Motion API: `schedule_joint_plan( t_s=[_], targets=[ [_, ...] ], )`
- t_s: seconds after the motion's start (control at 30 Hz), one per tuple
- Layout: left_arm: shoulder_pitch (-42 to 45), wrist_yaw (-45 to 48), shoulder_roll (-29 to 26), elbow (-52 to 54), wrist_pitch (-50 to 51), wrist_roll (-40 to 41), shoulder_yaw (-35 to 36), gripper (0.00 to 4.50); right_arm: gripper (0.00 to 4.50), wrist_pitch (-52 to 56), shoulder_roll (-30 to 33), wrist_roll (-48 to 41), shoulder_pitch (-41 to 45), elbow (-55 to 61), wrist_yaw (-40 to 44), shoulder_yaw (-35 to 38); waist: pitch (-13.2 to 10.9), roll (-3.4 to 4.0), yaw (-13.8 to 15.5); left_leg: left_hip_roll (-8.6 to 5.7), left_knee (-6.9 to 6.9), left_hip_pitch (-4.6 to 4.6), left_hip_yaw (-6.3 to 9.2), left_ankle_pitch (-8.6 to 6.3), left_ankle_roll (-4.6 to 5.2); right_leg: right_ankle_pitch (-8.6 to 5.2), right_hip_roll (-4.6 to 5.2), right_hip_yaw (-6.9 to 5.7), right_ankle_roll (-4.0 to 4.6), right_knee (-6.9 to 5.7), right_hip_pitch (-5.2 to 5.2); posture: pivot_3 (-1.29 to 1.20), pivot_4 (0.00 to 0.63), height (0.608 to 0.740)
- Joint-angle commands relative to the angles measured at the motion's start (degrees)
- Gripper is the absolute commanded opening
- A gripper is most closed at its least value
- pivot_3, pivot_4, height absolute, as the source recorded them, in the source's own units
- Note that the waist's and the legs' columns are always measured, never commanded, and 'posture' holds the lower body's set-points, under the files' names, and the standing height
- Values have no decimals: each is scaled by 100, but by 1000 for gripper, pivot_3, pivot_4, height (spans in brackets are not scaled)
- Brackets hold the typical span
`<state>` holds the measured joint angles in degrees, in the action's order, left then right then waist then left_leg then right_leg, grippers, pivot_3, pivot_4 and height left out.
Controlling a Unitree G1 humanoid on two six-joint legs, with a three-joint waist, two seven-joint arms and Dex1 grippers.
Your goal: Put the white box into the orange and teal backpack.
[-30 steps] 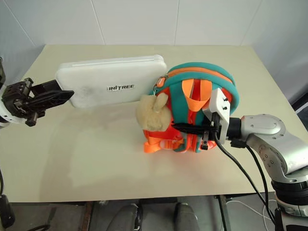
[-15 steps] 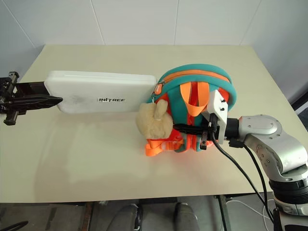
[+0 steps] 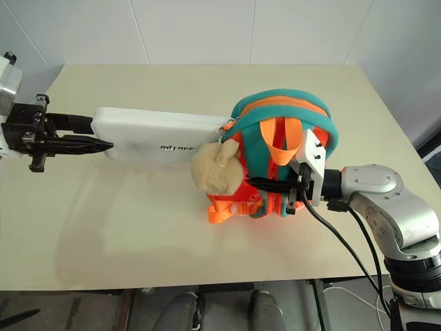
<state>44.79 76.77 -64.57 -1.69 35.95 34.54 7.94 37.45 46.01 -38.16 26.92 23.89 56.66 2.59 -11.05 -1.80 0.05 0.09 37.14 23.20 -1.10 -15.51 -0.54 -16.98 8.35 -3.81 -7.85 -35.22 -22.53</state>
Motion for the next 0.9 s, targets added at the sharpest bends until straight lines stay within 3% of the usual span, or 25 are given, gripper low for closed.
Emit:
schedule_joint_plan(
  t_s=[0.03, 0.17, 0.37, 0.63, 0.9],
  targets=[
    [339, -354, 13, 273, 73, -234, -114, 1213, 0, -104, -43, -6, 63, 91, 8, 25, 0, 0, 6, 0, 1, 0, 0, 0, 0, 0, 0, 0, 0, 0, 0, 0, 150, 740],
    [783, -617, 181, 435, 529, -271, -422, 1211, 0, -118, -76, 43, 92, 49, 23, -3, 0, 0, 21, -1, 4, 0, 1, 0, 0, 0, 0, 0, 0, -5, 1, 0, 150, 740],
    [1028, -670, 351, 496, 923, 46, -177, 1209, 0, -120, -126, 81, 81, 61, 5, -2, 0, 0, 6, -1, 4, 0, 1, 4, -6, 0, 0, 1, -1, -7, 0, 0, 150, 740],
    [869, 71, -142, 271, 1176, 413, 169, 1208, 0, -170, -194, 84, 66, 40, 16, 35, 0, 0, -7, -1, 3, 0, 1, 4, -7, 0, 0, 2, 0, -7, -2, 0, 150, 740],
    [1156, 335, -243, 55, 1183, 497, 288, 1208, 0, -414, -350, 54, 24, -8, 83, 111, 0, 0, -8, 0, 3, 0, 0, 4, -6, 0, -2, 3, 0, -9, -3, 0, 150, 740]
  ],
)
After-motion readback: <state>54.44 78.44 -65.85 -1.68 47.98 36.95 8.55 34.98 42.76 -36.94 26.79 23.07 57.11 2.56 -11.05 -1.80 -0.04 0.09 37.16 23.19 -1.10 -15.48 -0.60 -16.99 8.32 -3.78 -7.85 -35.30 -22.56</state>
